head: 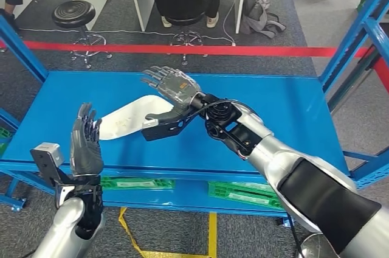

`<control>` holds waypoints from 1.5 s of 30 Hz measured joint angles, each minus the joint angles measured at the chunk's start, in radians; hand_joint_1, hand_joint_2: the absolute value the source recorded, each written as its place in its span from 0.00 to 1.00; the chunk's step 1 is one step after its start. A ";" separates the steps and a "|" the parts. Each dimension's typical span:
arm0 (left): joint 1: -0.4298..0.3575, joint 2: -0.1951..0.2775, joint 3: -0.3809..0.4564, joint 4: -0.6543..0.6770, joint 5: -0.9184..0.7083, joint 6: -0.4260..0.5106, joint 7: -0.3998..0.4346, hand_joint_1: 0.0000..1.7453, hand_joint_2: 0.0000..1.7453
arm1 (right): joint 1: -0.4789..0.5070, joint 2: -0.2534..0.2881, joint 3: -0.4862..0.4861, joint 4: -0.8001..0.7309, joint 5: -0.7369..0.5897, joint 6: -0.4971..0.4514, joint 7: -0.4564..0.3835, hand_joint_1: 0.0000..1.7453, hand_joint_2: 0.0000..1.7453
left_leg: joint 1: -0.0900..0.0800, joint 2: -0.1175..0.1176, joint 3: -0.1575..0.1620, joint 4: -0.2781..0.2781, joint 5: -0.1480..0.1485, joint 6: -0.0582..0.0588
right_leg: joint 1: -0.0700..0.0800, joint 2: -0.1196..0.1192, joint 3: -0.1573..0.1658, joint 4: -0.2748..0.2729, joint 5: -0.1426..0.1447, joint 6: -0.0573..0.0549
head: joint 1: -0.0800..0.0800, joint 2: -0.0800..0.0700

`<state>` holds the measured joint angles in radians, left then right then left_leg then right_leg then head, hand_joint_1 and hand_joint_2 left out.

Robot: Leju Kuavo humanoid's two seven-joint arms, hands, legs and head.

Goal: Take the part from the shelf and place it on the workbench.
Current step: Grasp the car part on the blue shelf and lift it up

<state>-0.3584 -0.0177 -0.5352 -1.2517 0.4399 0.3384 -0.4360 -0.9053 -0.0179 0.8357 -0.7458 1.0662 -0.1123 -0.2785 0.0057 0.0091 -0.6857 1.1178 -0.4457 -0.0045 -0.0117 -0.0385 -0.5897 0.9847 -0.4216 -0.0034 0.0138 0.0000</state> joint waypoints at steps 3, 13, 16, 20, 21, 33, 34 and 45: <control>-0.005 0.000 0.000 0.000 0.000 0.000 0.000 0.00 0.00 | -0.002 0.001 0.000 0.000 0.000 0.000 0.000 0.00 0.00 | -0.025 0.040 0.070 -0.151 0.049 0.020 | 0.008 -0.018 0.007 -0.002 -0.006 0.005 | 0.000 0.000; -0.001 -0.002 0.000 -0.002 -0.002 0.009 0.002 0.00 0.00 | 0.001 0.002 0.001 0.005 0.001 -0.001 -0.003 0.00 0.00 | -0.013 -0.041 0.087 -0.176 0.059 0.039 | 0.005 0.035 -0.128 0.292 -0.133 0.031 | 0.024 0.000; 0.001 -0.002 0.000 -0.002 -0.002 0.010 0.002 0.00 0.00 | -0.002 0.002 0.000 0.006 0.001 -0.001 -0.003 0.00 0.00 | -0.014 -0.066 0.090 -0.171 0.054 0.033 | 0.004 0.048 -0.044 0.101 -0.025 0.022 | 0.035 0.000; 0.001 -0.002 0.000 -0.002 -0.002 0.010 0.002 0.00 0.00 | -0.007 0.003 0.001 0.006 0.000 0.000 -0.003 0.00 0.00 | -0.011 -0.079 0.079 -0.166 0.055 0.017 | 0.008 0.065 0.015 -0.015 -0.001 0.005 | 0.035 0.000; 0.002 -0.001 0.000 -0.003 -0.002 0.010 0.002 0.00 0.00 | -0.007 0.003 0.001 0.006 -0.001 0.001 -0.003 0.00 0.00 | -0.010 -0.081 0.079 -0.168 0.057 0.015 | 0.009 0.064 0.015 -0.016 0.000 0.002 | 0.035 0.000; 0.000 0.003 0.000 -0.003 -0.004 0.000 0.002 0.00 0.00 | -0.007 0.002 0.001 0.032 -0.021 0.060 0.000 0.00 0.00 | -0.007 -0.076 0.086 -0.179 0.060 0.011 | 0.015 0.068 0.016 -0.021 0.002 -0.006 | 0.014 0.000; 0.000 0.003 0.000 -0.003 -0.004 0.000 0.002 0.00 0.00 | -0.007 0.002 0.001 0.035 -0.022 0.062 0.000 0.00 0.00 | -0.006 -0.076 0.086 -0.179 0.060 0.009 | 0.015 0.068 0.015 -0.021 0.002 -0.006 | 0.014 0.000; -0.001 0.006 0.000 -0.003 0.003 -0.012 0.005 0.00 0.00 | 0.004 -0.009 0.004 0.116 -0.043 0.116 -0.009 0.00 0.00 | -0.007 -0.076 0.086 -0.179 0.060 0.008 | 0.011 0.067 0.016 -0.022 0.002 -0.006 | 0.013 0.000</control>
<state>-0.3591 -0.0119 -0.5352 -1.2543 0.4433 0.3260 -0.4311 -0.9017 -0.0273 0.8401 -0.6298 1.0231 0.0033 -0.2878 -0.0012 -0.0669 -0.6002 0.9388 -0.3861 0.0038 -0.0005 0.0288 -0.5736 0.9630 -0.4192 -0.0091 0.0272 0.0000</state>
